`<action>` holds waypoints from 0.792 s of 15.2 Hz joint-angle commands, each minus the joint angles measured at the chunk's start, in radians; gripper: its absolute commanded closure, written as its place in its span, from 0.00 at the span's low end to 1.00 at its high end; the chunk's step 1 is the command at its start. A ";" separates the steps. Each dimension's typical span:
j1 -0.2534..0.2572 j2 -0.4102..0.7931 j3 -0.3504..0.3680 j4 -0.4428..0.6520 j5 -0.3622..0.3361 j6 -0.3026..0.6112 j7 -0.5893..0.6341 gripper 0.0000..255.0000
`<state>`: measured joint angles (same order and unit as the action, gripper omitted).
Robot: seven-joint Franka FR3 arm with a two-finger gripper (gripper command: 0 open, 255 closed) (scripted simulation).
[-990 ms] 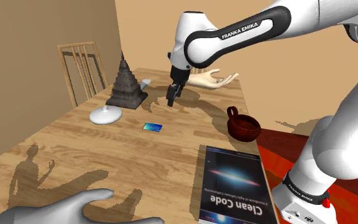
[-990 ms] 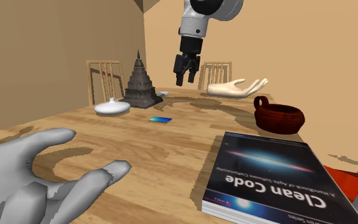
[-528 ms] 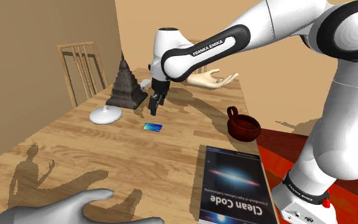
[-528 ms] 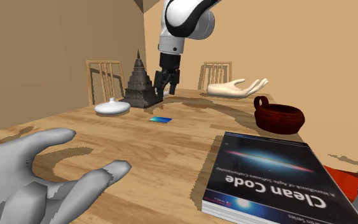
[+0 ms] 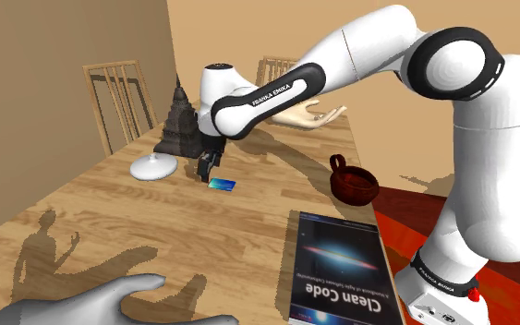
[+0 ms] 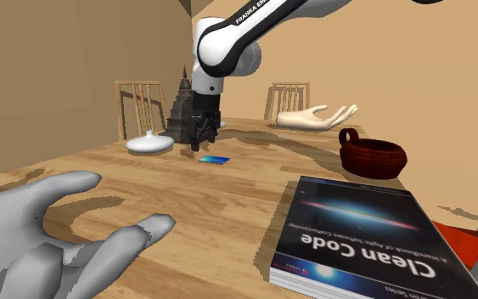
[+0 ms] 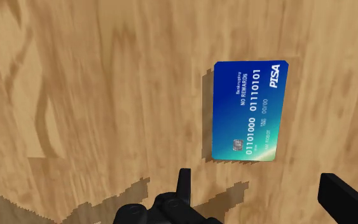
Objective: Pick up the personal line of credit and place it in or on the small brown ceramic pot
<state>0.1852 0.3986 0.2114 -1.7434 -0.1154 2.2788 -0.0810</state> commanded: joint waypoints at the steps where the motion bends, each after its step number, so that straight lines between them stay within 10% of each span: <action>1: 0.002 0.019 -0.002 0.000 -0.005 0.019 0.003 0.00; 12: 0.006 0.050 -0.007 -0.003 -0.014 0.052 0.008 0.00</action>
<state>0.1913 0.4481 0.2047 -1.7467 -0.1292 2.3310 -0.0730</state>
